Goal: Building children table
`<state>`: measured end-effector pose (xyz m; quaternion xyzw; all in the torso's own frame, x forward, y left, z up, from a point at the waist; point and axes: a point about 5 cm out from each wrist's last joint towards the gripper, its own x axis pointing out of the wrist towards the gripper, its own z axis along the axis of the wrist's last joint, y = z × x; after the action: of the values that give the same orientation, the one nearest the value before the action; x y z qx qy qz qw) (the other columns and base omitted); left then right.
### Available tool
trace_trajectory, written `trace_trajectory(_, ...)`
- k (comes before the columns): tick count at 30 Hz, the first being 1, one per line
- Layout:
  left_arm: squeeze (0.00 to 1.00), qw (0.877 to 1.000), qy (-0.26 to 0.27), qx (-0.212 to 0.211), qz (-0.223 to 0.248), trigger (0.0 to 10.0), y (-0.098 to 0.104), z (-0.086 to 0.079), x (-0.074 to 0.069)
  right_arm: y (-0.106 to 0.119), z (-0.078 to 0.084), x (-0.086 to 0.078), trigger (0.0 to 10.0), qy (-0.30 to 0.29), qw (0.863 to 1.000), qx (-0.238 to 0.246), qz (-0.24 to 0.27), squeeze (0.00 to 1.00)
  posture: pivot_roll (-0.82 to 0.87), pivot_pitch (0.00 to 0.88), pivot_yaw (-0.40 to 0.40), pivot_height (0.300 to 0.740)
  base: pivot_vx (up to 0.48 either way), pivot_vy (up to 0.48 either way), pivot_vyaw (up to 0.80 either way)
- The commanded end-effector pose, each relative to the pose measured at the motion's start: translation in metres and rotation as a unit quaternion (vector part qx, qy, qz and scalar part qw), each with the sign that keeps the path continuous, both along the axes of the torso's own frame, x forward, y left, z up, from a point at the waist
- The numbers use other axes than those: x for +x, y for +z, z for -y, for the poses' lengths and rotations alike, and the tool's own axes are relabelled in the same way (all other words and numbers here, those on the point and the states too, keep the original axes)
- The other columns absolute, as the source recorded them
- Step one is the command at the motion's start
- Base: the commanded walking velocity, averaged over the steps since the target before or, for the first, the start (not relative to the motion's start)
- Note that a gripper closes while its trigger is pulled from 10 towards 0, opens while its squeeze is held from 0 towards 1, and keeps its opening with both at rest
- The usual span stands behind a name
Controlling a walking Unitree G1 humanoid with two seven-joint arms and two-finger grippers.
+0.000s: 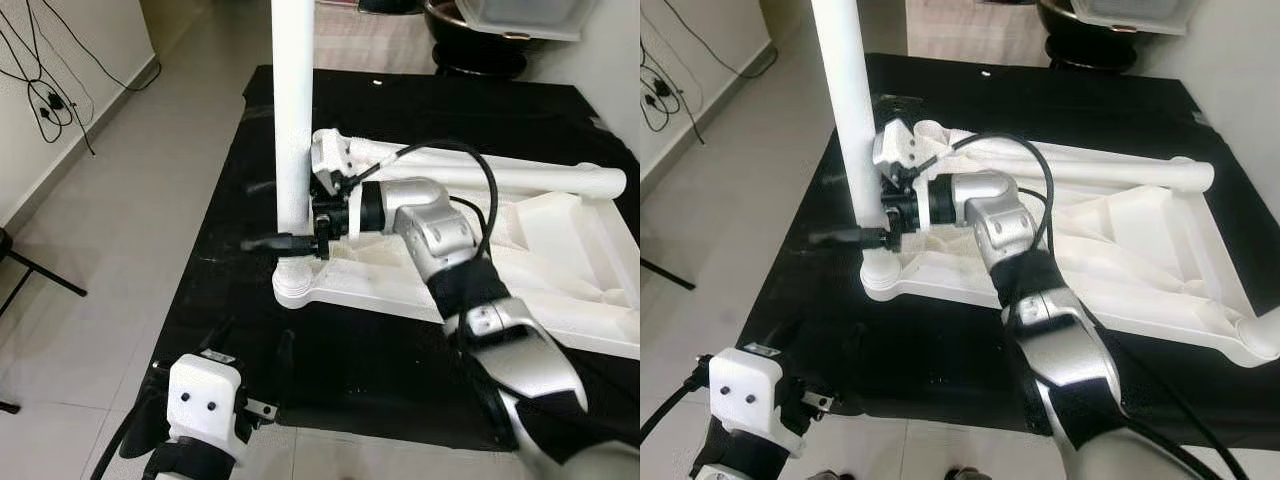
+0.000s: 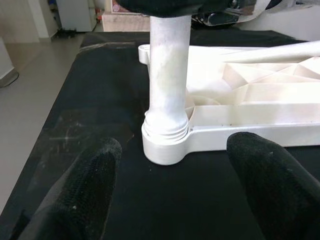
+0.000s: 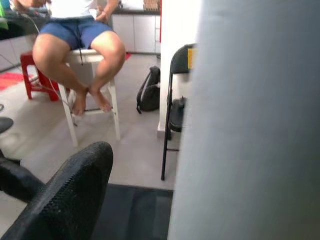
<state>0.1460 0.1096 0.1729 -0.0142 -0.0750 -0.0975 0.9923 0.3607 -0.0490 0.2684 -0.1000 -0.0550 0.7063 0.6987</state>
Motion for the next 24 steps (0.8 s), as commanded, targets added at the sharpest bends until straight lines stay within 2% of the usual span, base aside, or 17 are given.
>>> trace_trajectory(1, 0.0, 1.0, 0.002, -0.003, -0.001, 10.0, 0.002, 0.0, -0.002, 0.0, -0.005, -0.001, 9.5, 0.024, 1.0, 0.002, -0.002, 0.0, 0.14, 0.185, -0.067, 0.74, 0.0, 0.0, 0.0)
trace_trajectory(2, 0.0, 1.0, 0.002, -0.003, -0.002, 10.0, 0.002, 0.0, -0.002, 0.0, -0.006, -0.001, 7.5, 0.032, 0.999, 0.004, -0.005, 0.0, 0.14, 0.19, -0.067, 0.74, 0.0, 0.0, 0.0)
trace_trajectory(3, 0.0, 1.0, 0.002, -0.003, -0.002, 10.0, 0.002, 0.0, -0.002, 0.0, -0.006, -0.001, 7.5, 0.032, 0.999, 0.004, -0.005, 0.0, 0.14, 0.19, -0.067, 0.74, 0.0, 0.0, 0.0)
trace_trajectory(4, 0.0, 1.0, 0.002, -0.002, -0.002, 10.0, 0.002, 0.0, -0.003, 0.0, -0.006, -0.001, 4.5, 0.039, 0.999, 0.004, -0.006, 0.0, 0.15, 0.192, -0.07, 0.74, 0.0, 0.0, 0.0)
trace_trajectory(5, 0.0, 1.0, 0.003, -0.002, -0.002, 10.0, 0.002, 0.0, -0.003, 0.0, -0.005, -0.001, 0.0, 0.046, 0.999, 0.003, -0.008, 0.0, 0.15, 0.194, -0.071, 0.74, 0.0, 0.0, 0.0)
trace_trajectory(10, 0.0, 1.0, 0.005, -0.003, -0.003, 10.0, 0.002, 0.001, -0.003, -0.001, -0.002, 0.0, 0.0, 0.058, 0.998, 0.002, -0.015, 0.0, 0.14, 0.196, -0.069, 0.74, 0.0, 0.0, 0.0)
trace_trajectory(17, 0.0, 1.0, 0.003, -0.005, -0.003, 10.0, 0.002, 0.001, -0.002, -0.008, 0.013, 0.003, 0.0, 0.023, 0.999, 0.017, -0.015, 0.0, 0.12, 0.195, -0.052, 0.74, 0.0, 0.0, 0.0)
trace_trajectory(18, 0.0, 1.0, 0.002, -0.005, -0.004, 10.0, 0.002, 0.0, -0.002, -0.011, 0.017, 0.004, 0.0, 0.006, 1.0, 0.024, -0.014, 0.0, 0.12, 0.195, -0.052, 0.74, 0.0, 0.0, 0.0)
trace_trajectory(20, 0.0, 1.0, 0.0, -0.005, -0.005, 10.0, 0.002, -0.001, -0.002, -0.025, 0.03, 0.003, 0.0, -0.065, 0.997, 0.034, -0.016, 0.0, 0.11, 0.197, -0.046, 0.74, 0.0, 0.0, 0.0)
trace_trajectory(21, 0.0, 1.0, 0.0, -0.005, -0.005, 10.0, 0.002, -0.001, -0.002, -0.025, 0.03, 0.003, 0.0, -0.065, 0.997, 0.034, -0.016, 0.0, 0.11, 0.197, -0.046, 0.74, 0.0, 0.0, 0.0)
trace_trajectory(22, 0.0, 1.0, -0.001, -0.005, -0.005, 10.0, 0.002, -0.001, -0.002, -0.03, 0.034, 0.001, 0.0, -0.088, 0.995, 0.036, -0.018, 0.0, 0.11, 0.197, -0.046, 0.74, 0.0, 0.0, 0.0)
trace_trajectory(23, 0.0, 1.0, -0.002, -0.005, -0.006, 10.0, 0.002, -0.002, -0.003, -0.041, 0.036, -0.005, 0.0, -0.148, 0.988, 0.035, -0.037, 0.0, 0.11, 0.202, -0.047, 0.74, 0.0, 0.0, 0.0)
trace_trajectory(24, 0.0, 1.0, -0.002, -0.005, -0.006, 10.0, 0.002, -0.002, -0.003, -0.041, 0.036, -0.005, 0.0, -0.148, 0.988, 0.035, -0.037, 0.0, 0.11, 0.202, -0.047, 0.74, 0.0, 0.0, 0.0)
